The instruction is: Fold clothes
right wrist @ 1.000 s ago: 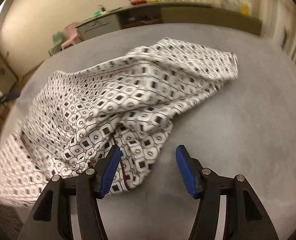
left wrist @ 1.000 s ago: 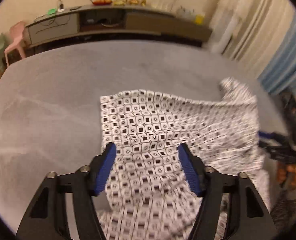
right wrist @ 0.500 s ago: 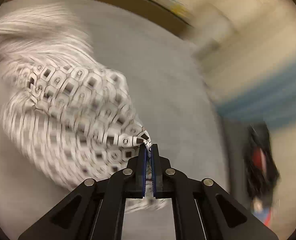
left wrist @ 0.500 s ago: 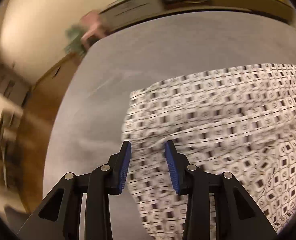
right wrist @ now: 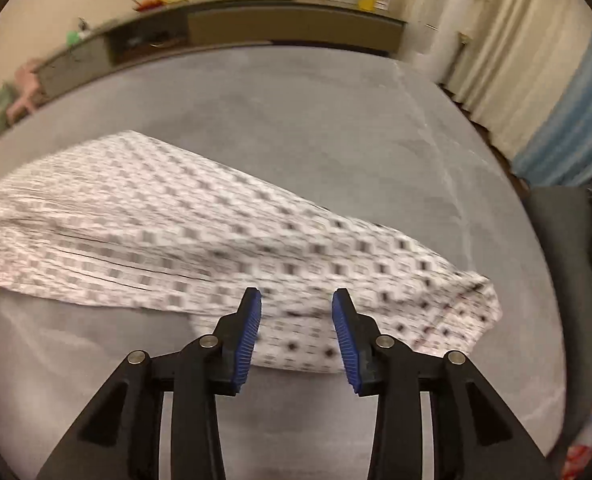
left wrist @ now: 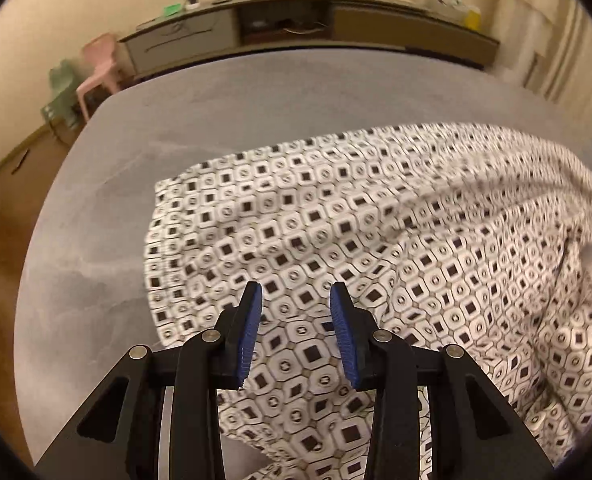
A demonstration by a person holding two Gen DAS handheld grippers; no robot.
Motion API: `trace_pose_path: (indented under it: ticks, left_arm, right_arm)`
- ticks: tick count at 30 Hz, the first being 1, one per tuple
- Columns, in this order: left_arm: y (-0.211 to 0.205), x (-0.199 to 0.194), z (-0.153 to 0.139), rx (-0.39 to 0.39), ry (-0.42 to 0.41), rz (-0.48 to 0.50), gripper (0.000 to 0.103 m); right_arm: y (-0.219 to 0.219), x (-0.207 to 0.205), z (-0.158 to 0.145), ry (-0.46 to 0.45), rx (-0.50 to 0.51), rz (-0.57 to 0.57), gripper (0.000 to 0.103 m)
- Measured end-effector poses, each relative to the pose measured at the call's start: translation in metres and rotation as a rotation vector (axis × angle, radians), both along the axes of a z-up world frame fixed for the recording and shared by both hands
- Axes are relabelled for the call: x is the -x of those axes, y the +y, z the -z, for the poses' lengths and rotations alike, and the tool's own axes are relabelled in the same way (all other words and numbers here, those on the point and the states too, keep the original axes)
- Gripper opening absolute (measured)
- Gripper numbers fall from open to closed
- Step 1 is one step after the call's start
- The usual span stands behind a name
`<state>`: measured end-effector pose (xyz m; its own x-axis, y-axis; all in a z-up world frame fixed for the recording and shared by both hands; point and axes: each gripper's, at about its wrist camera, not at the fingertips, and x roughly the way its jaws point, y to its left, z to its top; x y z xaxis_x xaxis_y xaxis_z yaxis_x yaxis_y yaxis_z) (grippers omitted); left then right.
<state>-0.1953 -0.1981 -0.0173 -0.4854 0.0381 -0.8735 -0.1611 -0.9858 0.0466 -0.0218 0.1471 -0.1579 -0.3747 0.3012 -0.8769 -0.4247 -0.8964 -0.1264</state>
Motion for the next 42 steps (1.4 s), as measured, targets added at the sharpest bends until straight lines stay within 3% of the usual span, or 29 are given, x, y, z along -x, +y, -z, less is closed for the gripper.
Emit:
trace_pose_path:
  ticks: [2,3,7,9,10,11,13,15,16,18,19,20,21,22,23,24,25,28,31,34,37,38,39,41,42]
  left_arm:
    - [0.007,-0.006,0.005,0.006,-0.022,0.016,0.038]
    - [0.008,-0.007,0.008,0.002,-0.027,0.016,0.039]
    - [0.007,-0.004,0.013,-0.024,-0.047,0.004,0.041]
    - [0.008,-0.007,0.013,-0.023,-0.047,0.005,0.044]
    - [0.009,-0.007,0.013,-0.026,-0.048,0.004,0.044]
    - [0.009,-0.004,0.014,-0.028,-0.050,0.007,0.044]
    - [0.009,-0.002,0.014,-0.027,-0.051,0.014,0.046]
    - [0.008,-0.001,0.014,-0.027,-0.053,0.009,0.047]
    - [0.003,0.003,0.014,-0.025,-0.054,-0.001,0.047]
    - [-0.009,0.006,0.014,-0.015,-0.055,-0.039,0.048]
    - [-0.016,0.007,0.013,-0.009,-0.055,-0.060,0.048]
    - [-0.023,0.009,0.013,-0.002,-0.055,-0.080,0.048]
    - [-0.029,0.011,0.014,0.007,-0.054,-0.101,0.048]
    - [-0.034,0.011,0.014,0.016,-0.053,-0.122,0.048]
    - [-0.036,0.010,0.014,0.020,-0.052,-0.133,0.048]
    - [-0.039,0.009,0.014,0.024,-0.051,-0.144,0.048]
    - [-0.041,0.008,0.014,0.027,-0.050,-0.154,0.048]
    - [-0.036,0.004,0.014,0.047,-0.044,-0.150,0.048]
    - [-0.031,-0.001,0.015,0.077,-0.033,-0.144,0.048]
    - [-0.046,0.017,0.018,0.075,-0.031,-0.140,0.048]
    - [-0.045,0.015,0.018,0.072,-0.027,-0.137,0.048]
    - [-0.046,0.015,0.018,0.072,-0.026,-0.135,0.048]
    - [-0.046,0.015,0.019,0.069,-0.025,-0.132,0.048]
    - [-0.050,0.016,0.019,0.050,-0.027,-0.130,0.048]
    - [-0.052,0.015,0.019,0.034,-0.030,-0.130,0.048]
  right_arm:
    - [0.019,-0.015,-0.003,0.018,0.002,0.048,0.062]
    - [0.026,-0.018,-0.002,0.027,0.009,0.070,0.066]
    - [0.042,-0.019,0.008,0.005,0.077,0.078,0.066]
    - [0.035,-0.014,0.011,-0.001,0.078,0.032,0.040]
    - [0.031,-0.011,0.011,0.000,0.070,0.005,0.011]
    - [0.026,-0.004,0.009,-0.016,0.034,-0.018,0.005]
    - [0.014,0.017,0.000,-0.047,-0.143,-0.097,0.002]
    - [0.000,0.031,-0.025,-0.033,-0.404,-0.161,0.001]
    - [-0.009,0.033,-0.045,0.011,-0.551,-0.183,0.001]
    - [-0.035,0.022,-0.083,0.181,-0.823,-0.244,0.001]
    - [-0.045,0.014,-0.092,0.236,-0.957,-0.256,0.005]
    - [-0.046,0.010,-0.088,0.230,-1.023,-0.262,0.009]
    - [-0.038,0.010,-0.074,0.161,-0.978,-0.273,0.014]
    - [-0.030,0.009,-0.061,0.095,-0.921,-0.279,0.030]
    - [-0.018,0.003,-0.050,0.039,-0.799,-0.259,0.041]
    - [-0.001,-0.002,-0.035,0.002,-0.614,-0.224,0.042]
    - [0.017,-0.008,-0.023,0.006,-0.399,-0.167,0.042]
    - [0.064,-0.029,-0.006,0.131,0.170,0.029,0.042]
    - [0.075,-0.029,-0.018,0.254,0.458,0.091,0.042]
    - [0.082,-0.008,-0.011,0.285,0.607,0.177,0.042]
    - [0.095,0.017,0.009,0.242,0.615,0.279,0.040]
    - [0.096,0.023,0.010,0.234,0.612,0.302,0.016]
    - [0.099,0.033,0.009,0.227,0.602,0.320,0.001]
    - [0.093,0.040,-0.011,0.281,0.533,0.293,0.002]
    - [0.087,0.044,-0.041,0.348,0.478,0.247,0.002]
